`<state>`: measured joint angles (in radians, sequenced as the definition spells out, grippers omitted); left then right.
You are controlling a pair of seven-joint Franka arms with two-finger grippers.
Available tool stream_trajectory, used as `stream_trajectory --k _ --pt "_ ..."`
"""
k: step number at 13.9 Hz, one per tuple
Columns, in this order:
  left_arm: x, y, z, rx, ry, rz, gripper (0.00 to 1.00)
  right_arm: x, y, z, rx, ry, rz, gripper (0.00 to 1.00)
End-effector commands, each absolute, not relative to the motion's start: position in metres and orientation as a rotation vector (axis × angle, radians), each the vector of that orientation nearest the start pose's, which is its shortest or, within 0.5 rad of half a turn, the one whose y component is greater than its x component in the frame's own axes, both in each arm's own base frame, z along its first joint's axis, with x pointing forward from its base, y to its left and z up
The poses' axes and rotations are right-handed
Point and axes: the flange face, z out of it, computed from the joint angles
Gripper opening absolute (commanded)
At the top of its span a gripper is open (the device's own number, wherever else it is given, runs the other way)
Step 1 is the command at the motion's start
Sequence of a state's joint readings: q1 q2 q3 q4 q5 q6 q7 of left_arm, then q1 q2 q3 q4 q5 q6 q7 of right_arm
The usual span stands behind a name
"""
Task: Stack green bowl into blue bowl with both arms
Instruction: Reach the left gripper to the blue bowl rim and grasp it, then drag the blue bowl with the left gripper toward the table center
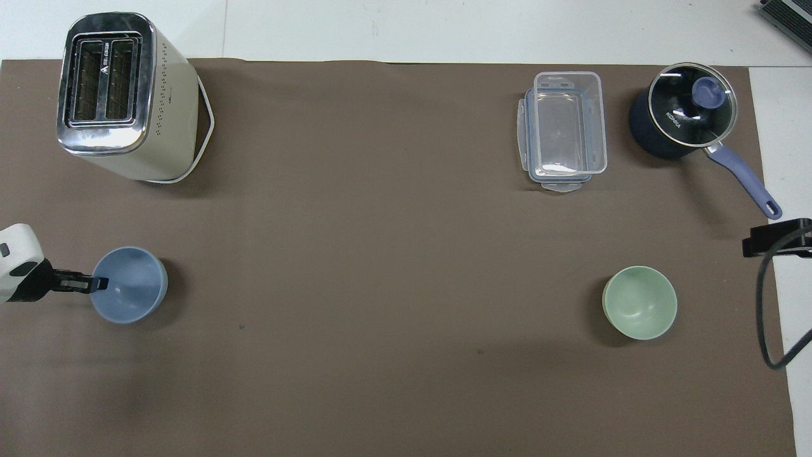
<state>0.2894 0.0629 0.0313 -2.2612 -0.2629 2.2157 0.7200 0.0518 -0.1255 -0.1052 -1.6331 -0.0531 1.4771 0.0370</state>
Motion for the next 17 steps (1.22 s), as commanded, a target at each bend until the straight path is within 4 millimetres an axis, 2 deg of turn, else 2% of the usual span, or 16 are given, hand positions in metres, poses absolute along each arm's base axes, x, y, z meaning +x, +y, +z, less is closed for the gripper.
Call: stream_trajectory --k 1,3,8,9,10,12,17 --pt "0.491 0.156 0.337 -3.343 0.41 -0.076 0.0 0.497 -0.05 0.646 -3.18 0.14 0.048 1.0" --pt "0.493 0.143 0.356 -3.345 0.437 -0.083 0.0 0.497 -0.05 0.646 -3.18 0.139 0.048 1.0" --pt "0.491 0.074 0.397 -3.351 0.53 -0.05 0.0 0.497 -0.049 0.646 -3.18 0.137 0.05 1.0" --pt "0.489 0.053 0.404 -3.36 0.514 -0.019 0.0 0.497 -0.049 0.646 -3.18 0.137 0.05 1.0" --pt "0.49 0.028 0.404 -3.364 0.5 0.016 0.0 0.497 -0.049 0.646 -3.18 0.139 0.05 1.0" --pt "0.491 -0.036 0.404 -3.365 0.422 0.063 0.0 0.497 -0.049 0.646 -3.18 0.139 0.05 1.0" --pt "0.479 -0.187 0.374 -3.349 0.247 0.05 0.0 0.497 -0.049 0.646 -3.18 0.139 0.05 1.0"
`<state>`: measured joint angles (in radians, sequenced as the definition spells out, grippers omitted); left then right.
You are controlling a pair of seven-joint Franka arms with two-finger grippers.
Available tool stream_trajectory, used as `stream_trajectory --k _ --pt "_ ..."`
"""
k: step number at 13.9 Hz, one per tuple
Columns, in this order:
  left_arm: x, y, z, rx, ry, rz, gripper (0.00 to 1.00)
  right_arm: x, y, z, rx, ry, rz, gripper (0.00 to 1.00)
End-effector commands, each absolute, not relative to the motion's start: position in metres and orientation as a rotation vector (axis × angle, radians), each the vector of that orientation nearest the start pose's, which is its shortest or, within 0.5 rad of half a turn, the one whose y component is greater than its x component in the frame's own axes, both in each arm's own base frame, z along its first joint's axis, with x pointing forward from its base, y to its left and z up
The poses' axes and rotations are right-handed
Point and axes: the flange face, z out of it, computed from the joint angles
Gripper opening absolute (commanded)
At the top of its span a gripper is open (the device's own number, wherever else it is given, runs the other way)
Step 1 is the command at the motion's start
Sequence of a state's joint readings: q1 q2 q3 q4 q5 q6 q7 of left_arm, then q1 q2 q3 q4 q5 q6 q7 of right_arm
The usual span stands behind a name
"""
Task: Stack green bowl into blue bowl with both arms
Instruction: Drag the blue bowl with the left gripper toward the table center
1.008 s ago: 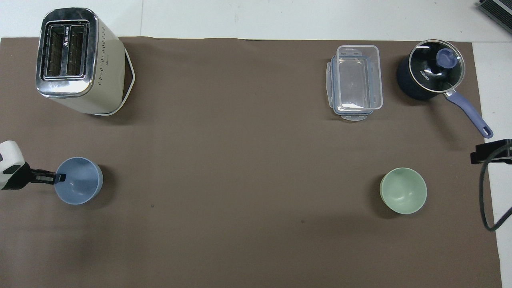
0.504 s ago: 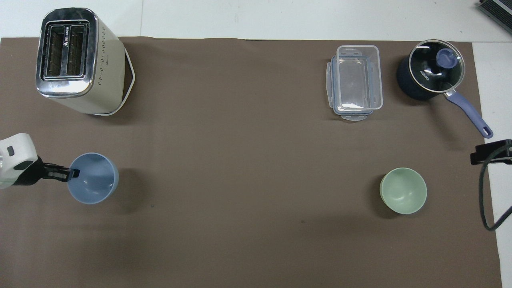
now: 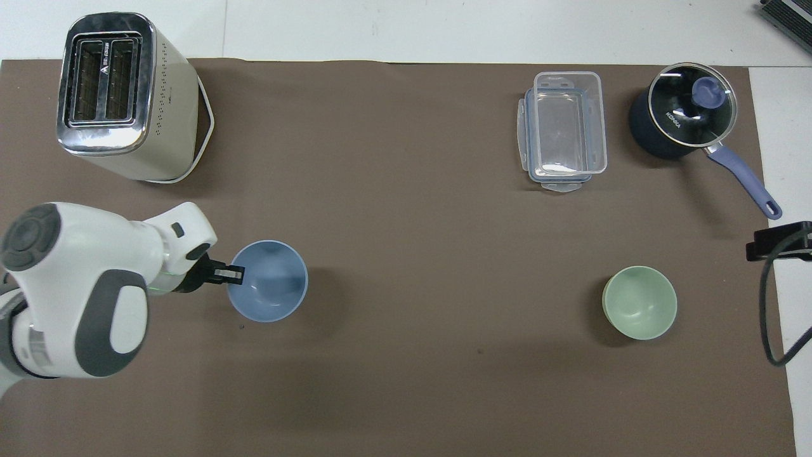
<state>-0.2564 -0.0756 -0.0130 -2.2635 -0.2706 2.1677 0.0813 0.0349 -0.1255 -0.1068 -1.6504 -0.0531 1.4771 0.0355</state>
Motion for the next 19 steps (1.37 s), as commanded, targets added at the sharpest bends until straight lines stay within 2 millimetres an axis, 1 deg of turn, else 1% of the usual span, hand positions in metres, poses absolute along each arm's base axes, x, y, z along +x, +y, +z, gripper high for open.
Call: stream_trajectory --k 1,2,3,4,5,7,8,9,10,11,12,13,14,16,17,18,19 --pt "0.472 -0.215 0.367 -3.348 0.228 0.034 0.0 0.497 -0.049 0.646 -3.18 0.139 0.05 1.0" --pt "0.465 -0.241 0.36 -3.348 0.207 0.03 0.0 0.497 -0.049 0.646 -3.18 0.139 0.05 1.0" --pt "0.46 -0.261 0.352 -3.348 0.18 0.027 0.0 0.497 -0.049 0.646 -3.18 0.139 0.05 1.0" --pt "0.454 -0.279 0.342 -3.346 0.157 0.024 0.0 0.497 -0.049 0.646 -3.18 0.139 0.05 1.0" --pt "0.449 -0.292 0.342 -3.352 0.142 0.002 0.0 0.497 -0.049 0.646 -3.18 0.139 0.05 1.0" --pt "0.441 -0.306 0.341 -3.352 0.162 0.001 0.0 0.497 -0.049 0.645 -3.18 0.139 0.052 1.0" --pt "0.436 -0.314 0.334 -3.346 0.176 0.02 0.0 0.497 -0.049 0.644 -3.18 0.139 0.055 1.0" --pt "0.436 -0.317 0.328 -3.343 0.177 0.022 0.0 0.497 -0.05 0.643 -3.18 0.137 0.057 1.0" --pt "0.435 -0.318 0.328 -3.344 0.17 0.023 0.0 0.497 -0.052 0.64 -3.179 0.131 0.067 1.0" --pt "0.439 -0.319 0.331 -3.35 0.157 0.014 0.03 0.497 -0.057 0.638 -3.179 0.131 0.07 1.0" --pt "0.44 -0.32 0.332 -3.351 0.152 0.013 0.24 0.497 -0.058 0.633 -3.178 0.123 0.08 1.0" --pt "0.441 -0.32 0.333 -3.351 0.154 0.015 0.55 0.498 -0.062 0.629 -3.179 0.128 0.066 1.0" --pt "0.443 -0.32 0.335 -3.352 0.155 0.012 0.76 0.5 -0.063 0.622 -3.179 0.129 0.062 1.0" --pt "0.454 -0.317 0.351 -3.364 0.161 -0.023 1.0 0.501 -0.062 0.61 -3.178 0.127 0.074 1.0" --pt "0.461 -0.314 0.363 -3.367 0.155 -0.037 1.0 0.502 -0.063 0.601 -3.178 0.127 0.074 1.0" --pt "0.469 -0.305 0.373 -3.362 0.142 -0.033 1.0 0.503 -0.065 0.59 -3.176 0.132 0.083 1.0" --pt "0.481 -0.29 0.394 -3.346 0.146 -0.06 1.0 0.503 -0.068 0.581 -3.175 0.14 0.083 1.0"
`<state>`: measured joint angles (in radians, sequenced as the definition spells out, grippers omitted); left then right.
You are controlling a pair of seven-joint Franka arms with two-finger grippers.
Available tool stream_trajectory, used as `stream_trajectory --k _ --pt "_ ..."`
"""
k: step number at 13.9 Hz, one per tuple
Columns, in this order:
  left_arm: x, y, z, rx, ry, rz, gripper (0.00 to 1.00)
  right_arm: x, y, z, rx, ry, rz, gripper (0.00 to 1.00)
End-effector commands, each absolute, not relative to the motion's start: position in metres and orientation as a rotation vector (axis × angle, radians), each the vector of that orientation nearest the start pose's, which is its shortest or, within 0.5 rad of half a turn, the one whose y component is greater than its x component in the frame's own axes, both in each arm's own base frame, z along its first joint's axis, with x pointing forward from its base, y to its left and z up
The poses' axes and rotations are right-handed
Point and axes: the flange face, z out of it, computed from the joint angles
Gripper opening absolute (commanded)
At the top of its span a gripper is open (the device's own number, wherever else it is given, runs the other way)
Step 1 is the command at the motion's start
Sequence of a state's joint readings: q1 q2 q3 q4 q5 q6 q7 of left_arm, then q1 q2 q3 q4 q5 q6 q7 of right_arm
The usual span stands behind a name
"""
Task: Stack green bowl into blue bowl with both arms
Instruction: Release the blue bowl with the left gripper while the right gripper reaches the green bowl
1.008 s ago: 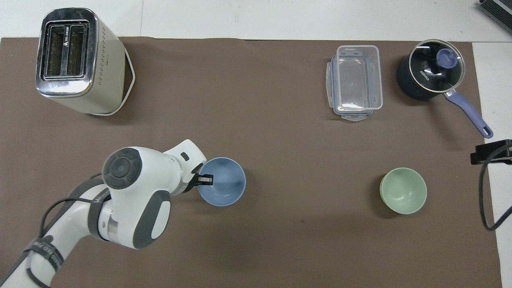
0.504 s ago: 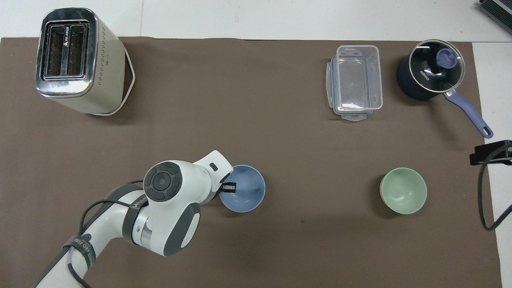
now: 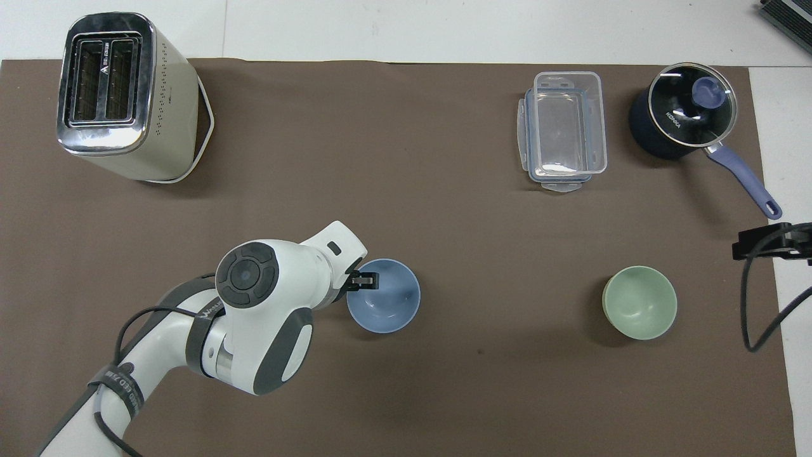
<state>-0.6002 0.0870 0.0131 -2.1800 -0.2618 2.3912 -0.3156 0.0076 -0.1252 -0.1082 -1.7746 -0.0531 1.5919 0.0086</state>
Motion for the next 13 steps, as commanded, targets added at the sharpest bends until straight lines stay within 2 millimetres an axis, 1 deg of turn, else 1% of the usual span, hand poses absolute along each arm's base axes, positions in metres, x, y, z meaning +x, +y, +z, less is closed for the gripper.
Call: stream_trajectory --k 1,2,3,4,5,7,8,9,10,11,12,13 --pt "0.489 -0.276 0.415 -3.301 0.195 -0.08 1.0 0.504 -0.068 0.572 -3.174 0.133 0.091 1.0" --pt "0.501 -0.257 0.444 -3.272 0.204 -0.111 1.0 0.504 -0.069 0.566 -3.174 0.117 0.094 1.0" --pt "0.511 -0.238 0.467 -3.266 0.205 -0.108 1.0 0.503 -0.074 0.555 -3.173 0.115 0.099 1.0" --pt "0.519 -0.224 0.49 -3.261 0.243 -0.11 1.0 0.502 -0.08 0.547 -3.172 0.118 0.1 1.0" --pt "0.526 -0.211 0.509 -3.256 0.278 -0.1 1.0 0.501 -0.08 0.536 -3.17 0.104 0.107 1.0" --pt "0.541 -0.176 0.548 -3.248 0.302 -0.099 1.0 0.495 -0.085 0.516 -3.169 0.084 0.103 1.0" --pt "0.548 -0.163 0.565 -3.24 0.335 -0.123 1.0 0.491 -0.087 0.5 -3.167 0.056 0.108 1.0" --pt "0.554 -0.148 0.582 -3.211 0.339 -0.164 1.0 0.486 -0.093 0.484 -3.166 0.051 0.096 1.0" --pt "0.556 -0.136 0.595 -3.184 0.325 -0.187 1.0 0.484 -0.097 0.469 -3.167 0.045 0.077 1.0" --pt "0.558 -0.124 0.605 -3.165 0.315 -0.189 1.0 0.482 -0.101 0.447 -3.167 0.026 0.068 1.0" --pt "0.559 -0.109 0.615 -3.156 0.321 -0.179 1.0 0.476 -0.108 0.425 -3.168 0.016 0.047 1.0" --pt "0.559 -0.101 0.623 -3.152 0.339 -0.17 1.0 0.471 -0.108 0.41 -3.167 0.011 0.034 1.0"
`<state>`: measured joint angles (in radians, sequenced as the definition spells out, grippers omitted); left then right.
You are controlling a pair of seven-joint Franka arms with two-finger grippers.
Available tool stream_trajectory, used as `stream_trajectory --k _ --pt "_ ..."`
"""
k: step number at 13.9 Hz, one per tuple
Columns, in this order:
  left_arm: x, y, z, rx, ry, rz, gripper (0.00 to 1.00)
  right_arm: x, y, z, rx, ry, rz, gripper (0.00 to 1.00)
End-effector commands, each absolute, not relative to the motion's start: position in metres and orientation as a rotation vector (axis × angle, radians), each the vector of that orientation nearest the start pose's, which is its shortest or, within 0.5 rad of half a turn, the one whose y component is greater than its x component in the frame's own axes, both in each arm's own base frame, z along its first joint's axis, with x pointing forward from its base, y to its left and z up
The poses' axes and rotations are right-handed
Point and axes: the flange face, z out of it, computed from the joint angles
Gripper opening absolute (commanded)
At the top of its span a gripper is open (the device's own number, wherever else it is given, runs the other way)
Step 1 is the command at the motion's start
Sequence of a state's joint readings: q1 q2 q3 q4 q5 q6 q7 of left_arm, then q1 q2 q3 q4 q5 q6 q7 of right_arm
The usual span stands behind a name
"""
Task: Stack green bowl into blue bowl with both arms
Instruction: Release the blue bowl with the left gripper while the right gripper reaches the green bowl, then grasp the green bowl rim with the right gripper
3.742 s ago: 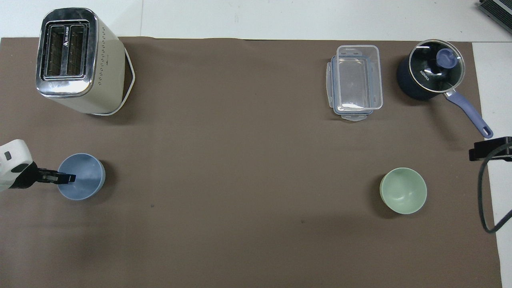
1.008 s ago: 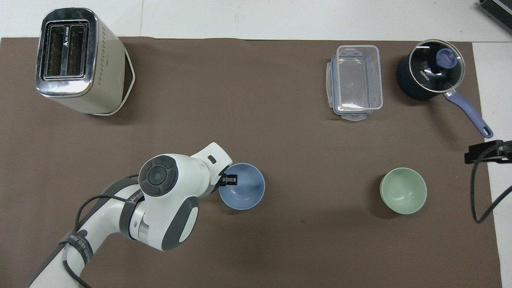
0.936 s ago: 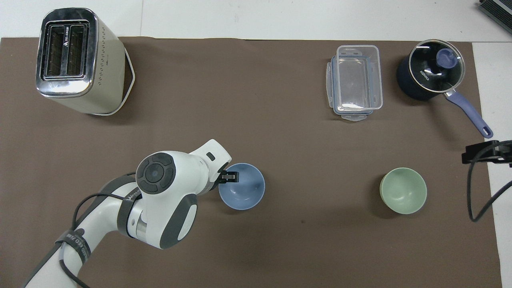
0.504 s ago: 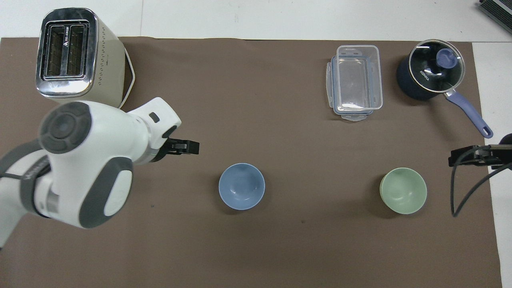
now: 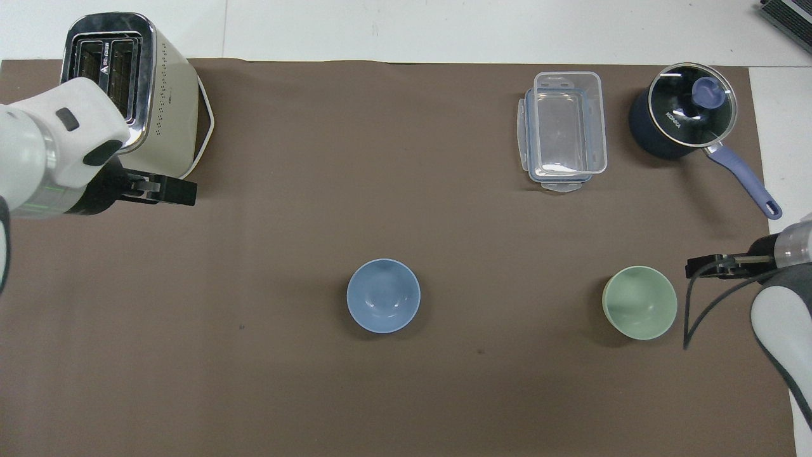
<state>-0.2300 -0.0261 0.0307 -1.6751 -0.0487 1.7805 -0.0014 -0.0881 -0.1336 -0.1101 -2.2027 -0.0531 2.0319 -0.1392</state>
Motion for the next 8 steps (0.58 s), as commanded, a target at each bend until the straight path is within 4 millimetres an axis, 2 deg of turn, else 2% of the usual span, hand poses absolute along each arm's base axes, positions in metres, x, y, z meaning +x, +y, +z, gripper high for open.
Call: stream_trajectory --k 1,2,3,5,8 --pt "0.559 -0.096 0.628 -3.15 0.339 -0.161 1.0 0.465 -0.11 0.4 -3.162 0.008 0.062 1.0" --pt "0.561 -0.081 0.631 -3.153 0.309 -0.147 1.0 0.458 -0.108 0.389 -3.155 -0.002 0.095 1.0" --pt "0.563 -0.074 0.635 -3.154 0.302 -0.137 1.0 0.455 -0.107 0.381 -3.15 -0.008 0.11 1.0" --pt "0.567 -0.075 0.631 -3.153 0.31 -0.101 1.0 0.454 -0.111 0.359 -3.149 -0.043 0.102 1.0" --pt "0.571 -0.072 0.626 -3.12 0.319 -0.046 1.0 0.456 -0.112 0.346 -3.15 -0.055 0.117 1.0"
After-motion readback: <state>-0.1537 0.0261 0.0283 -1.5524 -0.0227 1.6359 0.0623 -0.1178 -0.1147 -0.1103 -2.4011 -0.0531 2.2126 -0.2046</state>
